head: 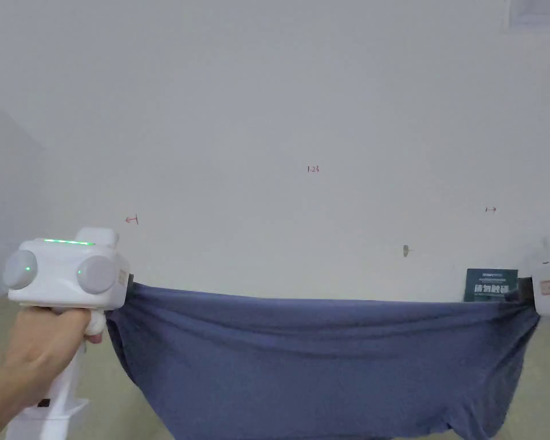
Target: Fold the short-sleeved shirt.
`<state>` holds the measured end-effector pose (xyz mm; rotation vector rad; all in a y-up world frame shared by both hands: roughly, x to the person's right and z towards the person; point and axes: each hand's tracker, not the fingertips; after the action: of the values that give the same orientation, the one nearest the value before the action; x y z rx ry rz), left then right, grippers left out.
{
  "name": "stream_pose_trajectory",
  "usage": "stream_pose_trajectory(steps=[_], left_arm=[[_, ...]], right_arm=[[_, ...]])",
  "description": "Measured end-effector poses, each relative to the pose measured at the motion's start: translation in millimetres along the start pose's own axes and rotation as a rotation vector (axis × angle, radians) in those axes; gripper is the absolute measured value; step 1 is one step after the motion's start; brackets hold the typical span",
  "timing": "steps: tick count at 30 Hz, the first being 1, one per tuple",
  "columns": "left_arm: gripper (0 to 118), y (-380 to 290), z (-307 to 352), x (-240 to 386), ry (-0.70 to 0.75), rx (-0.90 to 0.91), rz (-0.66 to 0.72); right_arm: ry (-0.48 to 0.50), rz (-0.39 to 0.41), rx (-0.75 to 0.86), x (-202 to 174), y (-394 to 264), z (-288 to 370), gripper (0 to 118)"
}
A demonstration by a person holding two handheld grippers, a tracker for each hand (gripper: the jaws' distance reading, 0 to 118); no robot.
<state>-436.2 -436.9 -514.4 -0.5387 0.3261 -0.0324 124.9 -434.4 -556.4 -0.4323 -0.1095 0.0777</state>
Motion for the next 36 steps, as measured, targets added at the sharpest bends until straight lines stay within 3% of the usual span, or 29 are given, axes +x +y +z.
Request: stream_pose_trajectory(steps=[8, 13, 17, 19, 26, 32, 33, 34, 35, 36], left_arm=[[5, -82.4, 1.1, -7.4, -0.051, -0.096, -0.024], [5, -148.4, 43.2, -34.8, -0.098, -0.126, -0.057], [5, -204.6, 87.5, -58.4, -0.145, -0.177, -0.008], [5, -236.4, 104.6, -70.3, -0.176, -0.213, 0.041], [5, -342.2, 156.9, -90.8, -0.16, -0.323, 0.018], [5, -369.5, 150.9, -92.8, -0.176, -0.368, 0.042], [9, -370.7, 147.5, -91.8, -0.175, -0.369, 0.051], [20, -371.4, 145.0, -93.1, -0.18, -0.37, 0.062], [28, -371.7, 144.0, -94.8, -0.198, -0.366, 0.072], [38, -371.9, 144.6, -95.4, -0.213, -0.35, 0.086]], right_arm=[[0.086, -0.064, -0.109, 12.9, -103.3, 18.8, 2], [0.114, -0.081, -0.142, 28.3, -165.7, 76.6, 2], [0.14, -0.104, -0.145, 45.0, -218.9, 136.1, 2], [0.152, -0.152, -0.165, 54.9, -251.7, 161.7, 2], [0.127, -0.208, -0.263, 60.4, -354.8, 232.7, 2], [0.103, -0.231, -0.305, 55.9, -379.6, 224.7, 2], [0.101, -0.228, -0.307, 55.3, -379.9, 222.3, 8], [0.099, -0.221, -0.304, 53.7, -379.4, 222.8, 29], [0.095, -0.224, -0.3, 53.7, -377.5, 222.9, 29], [0.087, -0.236, -0.301, 53.6, -375.4, 222.8, 41]])
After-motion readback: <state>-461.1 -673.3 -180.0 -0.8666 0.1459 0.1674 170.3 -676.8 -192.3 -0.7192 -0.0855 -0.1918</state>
